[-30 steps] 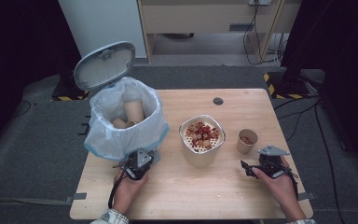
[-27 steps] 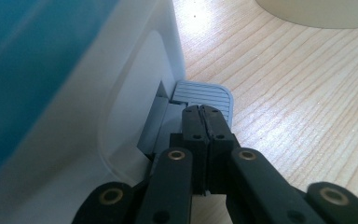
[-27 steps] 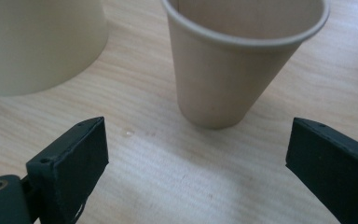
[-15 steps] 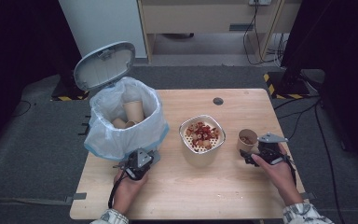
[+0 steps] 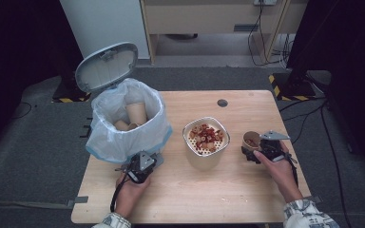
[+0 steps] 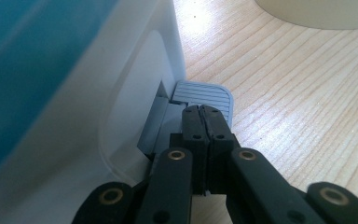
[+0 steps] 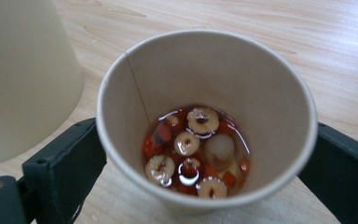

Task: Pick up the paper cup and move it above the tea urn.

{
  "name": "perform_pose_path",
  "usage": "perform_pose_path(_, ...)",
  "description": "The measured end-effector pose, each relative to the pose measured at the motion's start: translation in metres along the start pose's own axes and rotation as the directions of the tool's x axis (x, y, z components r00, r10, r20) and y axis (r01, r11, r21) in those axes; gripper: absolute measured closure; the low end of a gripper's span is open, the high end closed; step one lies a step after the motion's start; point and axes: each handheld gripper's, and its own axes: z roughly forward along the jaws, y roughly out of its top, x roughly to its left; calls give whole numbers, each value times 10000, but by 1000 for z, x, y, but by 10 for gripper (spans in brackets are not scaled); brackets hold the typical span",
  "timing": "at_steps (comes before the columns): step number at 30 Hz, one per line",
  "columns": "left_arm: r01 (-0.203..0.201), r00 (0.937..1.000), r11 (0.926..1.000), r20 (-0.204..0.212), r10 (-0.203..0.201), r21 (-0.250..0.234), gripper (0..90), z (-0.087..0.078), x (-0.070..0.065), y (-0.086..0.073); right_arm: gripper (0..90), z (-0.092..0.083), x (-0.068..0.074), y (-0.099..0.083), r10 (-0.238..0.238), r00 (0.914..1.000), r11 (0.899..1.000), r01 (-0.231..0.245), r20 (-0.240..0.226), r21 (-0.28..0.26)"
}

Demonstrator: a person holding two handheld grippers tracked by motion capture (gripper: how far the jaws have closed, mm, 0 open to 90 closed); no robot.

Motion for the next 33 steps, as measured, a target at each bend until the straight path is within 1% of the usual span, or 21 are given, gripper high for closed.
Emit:
perform_pose_path(4,-7,10000,10000,-4,7,1,882,0,0,0,73,5,0,0,236,9997,9994,-237,-36,-234)
perform_pose_path(6,-26,10000,10000,-10,26,-5,883,0,0,0,83,7,-1,-1,372,9993,9987,-371,25,-357)
perform_pose_path(10,-38,10000,10000,-15,38,-12,883,0,0,0,109,8,-2,-2,471,9989,9975,-471,-17,-524)
perform_pose_path(15,-35,10000,10000,-9,35,-11,883,0,0,0,179,7,-2,-1,415,9991,9967,-410,56,-700)
perform_pose_path(17,-49,10000,10000,-17,49,-7,882,0,0,0,210,8,-2,-1,369,9993,9966,-373,-68,-739)
perform_pose_path(19,-46,10000,10000,-16,46,-14,882,0,0,0,233,8,-1,-1,269,9996,9963,-272,-49,-811)
perform_pose_path(21,-48,10000,10000,-19,48,-13,883,0,0,0,245,8,-1,-1,293,9995,9959,-299,-83,-852)
perform_pose_path(24,-47,10000,10000,-16,47,-16,882,0,0,0,262,8,-1,-2,175,9997,9960,-187,-143,-872)
perform_pose_path(29,-61,10000,10000,-26,61,-11,882,0,0,0,290,7,-3,-2,188,9992,9954,-219,-342,-928)
perform_pose_path(33,-53,10000,10000,-20,53,-13,882,0,0,0,306,4,-5,-1,22,9995,9940,-56,-307,-1089)
